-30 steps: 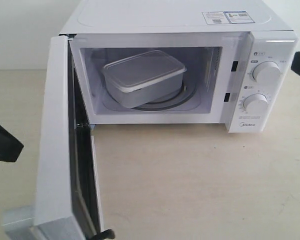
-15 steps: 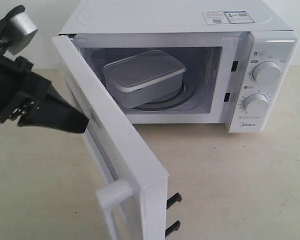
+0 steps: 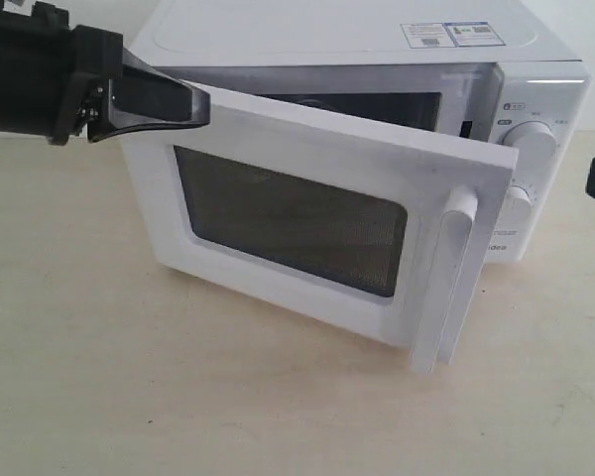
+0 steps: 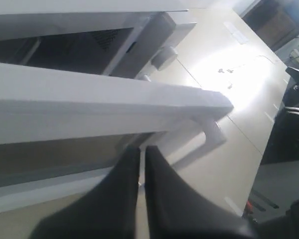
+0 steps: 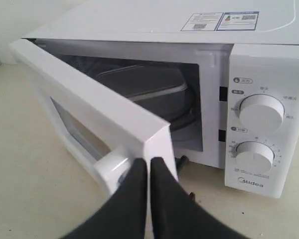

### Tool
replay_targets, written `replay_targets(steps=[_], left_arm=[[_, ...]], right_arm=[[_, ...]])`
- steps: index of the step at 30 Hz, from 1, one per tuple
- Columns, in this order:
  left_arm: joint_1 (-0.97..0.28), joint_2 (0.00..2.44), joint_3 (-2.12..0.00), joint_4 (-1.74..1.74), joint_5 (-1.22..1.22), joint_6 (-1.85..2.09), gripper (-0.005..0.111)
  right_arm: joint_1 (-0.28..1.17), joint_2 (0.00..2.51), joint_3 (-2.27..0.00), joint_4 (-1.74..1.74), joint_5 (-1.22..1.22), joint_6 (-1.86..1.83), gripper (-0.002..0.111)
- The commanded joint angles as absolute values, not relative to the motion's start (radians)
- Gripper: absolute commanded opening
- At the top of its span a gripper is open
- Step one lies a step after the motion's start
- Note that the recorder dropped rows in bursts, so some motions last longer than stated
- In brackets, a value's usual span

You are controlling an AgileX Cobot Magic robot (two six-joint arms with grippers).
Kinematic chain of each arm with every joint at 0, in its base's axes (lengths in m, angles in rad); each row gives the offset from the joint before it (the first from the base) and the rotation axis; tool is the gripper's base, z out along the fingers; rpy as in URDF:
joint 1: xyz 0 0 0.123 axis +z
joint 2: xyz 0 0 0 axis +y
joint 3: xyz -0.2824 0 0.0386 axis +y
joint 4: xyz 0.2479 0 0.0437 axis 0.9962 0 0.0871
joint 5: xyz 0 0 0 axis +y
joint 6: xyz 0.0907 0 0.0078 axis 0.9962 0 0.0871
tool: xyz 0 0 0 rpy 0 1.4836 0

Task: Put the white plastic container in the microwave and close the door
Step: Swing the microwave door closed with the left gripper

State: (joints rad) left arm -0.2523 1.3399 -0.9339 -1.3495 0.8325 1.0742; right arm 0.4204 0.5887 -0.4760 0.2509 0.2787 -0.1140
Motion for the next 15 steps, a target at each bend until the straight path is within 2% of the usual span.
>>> replay_targets(steps=[1,7,15], left_arm=[[-0.292,1.284,-0.932,-1.338,0.832,1.13,0.004],[-0.329,1.138,-0.932,-1.125,0.594,0.958,0.004],[-0.329,1.028,-0.932,-0.852,0.563,0.754,0.004]], right_arm=[[0.418,0.748,-0.491,0.397,0.211,-0.275,0.0],[0.418,1.005,-0.582,0.421,0.075,-0.326,0.0],[0.418,1.211,-0.725,0.421,0.062,-0.352,0.0]])
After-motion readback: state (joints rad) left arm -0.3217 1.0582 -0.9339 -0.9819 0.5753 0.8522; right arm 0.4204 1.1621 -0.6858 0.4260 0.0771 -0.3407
